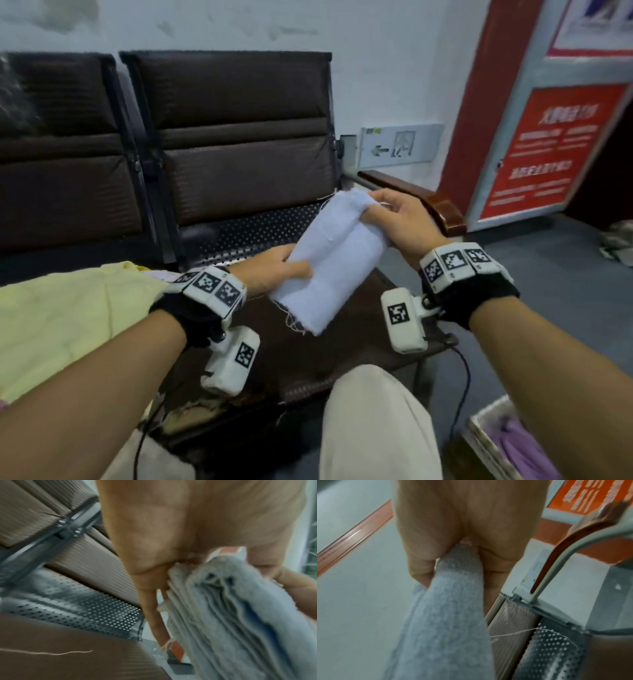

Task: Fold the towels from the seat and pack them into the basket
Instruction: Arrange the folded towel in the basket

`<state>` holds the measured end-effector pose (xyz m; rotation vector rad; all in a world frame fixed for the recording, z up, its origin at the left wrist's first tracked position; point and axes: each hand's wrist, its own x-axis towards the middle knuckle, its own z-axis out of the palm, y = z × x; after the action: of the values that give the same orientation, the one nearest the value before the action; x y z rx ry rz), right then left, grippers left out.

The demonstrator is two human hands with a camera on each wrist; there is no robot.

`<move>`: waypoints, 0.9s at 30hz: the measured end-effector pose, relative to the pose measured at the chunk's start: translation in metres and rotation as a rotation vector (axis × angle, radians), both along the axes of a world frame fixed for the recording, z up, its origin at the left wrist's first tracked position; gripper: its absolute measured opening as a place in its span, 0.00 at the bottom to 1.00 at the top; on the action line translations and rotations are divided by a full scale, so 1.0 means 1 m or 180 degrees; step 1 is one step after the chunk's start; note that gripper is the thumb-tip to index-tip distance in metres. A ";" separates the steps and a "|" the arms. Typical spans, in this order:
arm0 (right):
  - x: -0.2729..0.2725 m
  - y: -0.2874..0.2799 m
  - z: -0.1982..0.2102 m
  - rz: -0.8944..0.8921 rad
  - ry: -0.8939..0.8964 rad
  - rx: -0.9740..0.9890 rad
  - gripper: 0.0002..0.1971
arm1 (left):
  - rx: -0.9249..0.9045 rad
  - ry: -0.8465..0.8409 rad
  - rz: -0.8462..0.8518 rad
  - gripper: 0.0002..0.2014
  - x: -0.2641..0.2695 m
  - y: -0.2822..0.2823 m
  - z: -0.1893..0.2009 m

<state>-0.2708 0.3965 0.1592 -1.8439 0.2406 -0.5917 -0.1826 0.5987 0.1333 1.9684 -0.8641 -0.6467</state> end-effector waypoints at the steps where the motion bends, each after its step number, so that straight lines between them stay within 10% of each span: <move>1: -0.014 -0.015 -0.005 -0.0154 0.0021 0.0088 0.05 | 0.0239 -0.0301 0.0064 0.18 -0.005 -0.017 0.003; 8: -0.149 -0.128 -0.089 -0.1251 0.0395 0.0992 0.05 | 0.1160 -0.1339 -0.0867 0.18 -0.085 -0.174 -0.022; 15: -0.285 -0.211 -0.210 -0.1899 0.1637 0.0874 0.10 | 0.1475 -0.0653 -0.1501 0.20 -0.204 -0.282 -0.160; 21: -0.334 -0.232 -0.284 -0.1497 0.3268 0.0545 0.14 | 0.2273 -0.0287 -0.2181 0.18 -0.254 -0.317 -0.248; 27: -0.348 -0.259 -0.337 -0.1766 0.3657 0.0375 0.11 | 0.2408 -0.0267 -0.2891 0.18 -0.278 -0.347 -0.289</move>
<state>-0.6190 0.1373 -0.1773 -1.8056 1.5338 0.2014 -0.4607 0.2520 -0.1561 2.1759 -1.7831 -1.5980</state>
